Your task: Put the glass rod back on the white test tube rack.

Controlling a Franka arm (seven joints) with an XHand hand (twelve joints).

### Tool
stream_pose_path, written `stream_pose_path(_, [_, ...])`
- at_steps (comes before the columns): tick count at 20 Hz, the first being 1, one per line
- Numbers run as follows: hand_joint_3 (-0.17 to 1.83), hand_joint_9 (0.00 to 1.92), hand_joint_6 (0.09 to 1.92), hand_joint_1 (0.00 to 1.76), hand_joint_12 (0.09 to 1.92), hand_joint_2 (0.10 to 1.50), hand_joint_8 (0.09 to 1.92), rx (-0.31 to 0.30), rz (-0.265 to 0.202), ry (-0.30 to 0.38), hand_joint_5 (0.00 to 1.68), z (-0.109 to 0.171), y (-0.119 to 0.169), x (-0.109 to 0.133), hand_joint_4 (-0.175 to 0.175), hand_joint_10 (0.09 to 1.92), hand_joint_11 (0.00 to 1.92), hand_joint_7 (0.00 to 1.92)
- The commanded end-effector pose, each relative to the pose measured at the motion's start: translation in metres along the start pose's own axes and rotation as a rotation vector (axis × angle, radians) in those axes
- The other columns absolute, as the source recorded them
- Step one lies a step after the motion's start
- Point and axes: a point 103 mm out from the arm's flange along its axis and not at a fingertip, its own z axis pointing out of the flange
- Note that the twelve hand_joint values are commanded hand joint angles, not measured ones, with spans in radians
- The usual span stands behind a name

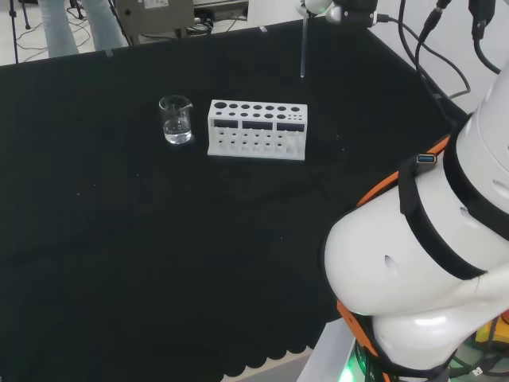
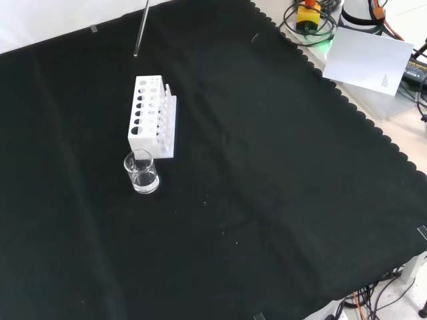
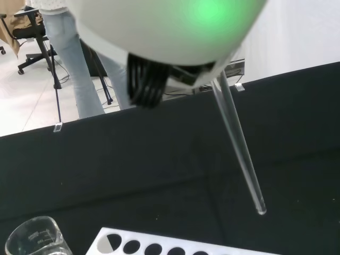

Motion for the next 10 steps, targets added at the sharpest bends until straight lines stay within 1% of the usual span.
stream_pose_path(1, [0.97,1.92,0.6,1.23,0.7,0.44,0.85,0.014,-0.006,0.002,1.4,0.003,-0.011,0.013,-0.175,0.62,1.37,1.69])
stream_pose_path(6, [0.97,1.92,0.6,1.23,0.7,0.44,0.85,0.036,-0.008,0.009,1.4,0.015,-0.009,0.02,-0.175,0.62,1.37,1.69])
stream_pose_path(10, [0.97,1.92,0.6,1.23,0.7,0.44,0.85,0.055,-0.006,0.022,1.4,0.027,-0.005,0.017,-0.175,0.62,1.37,1.69])
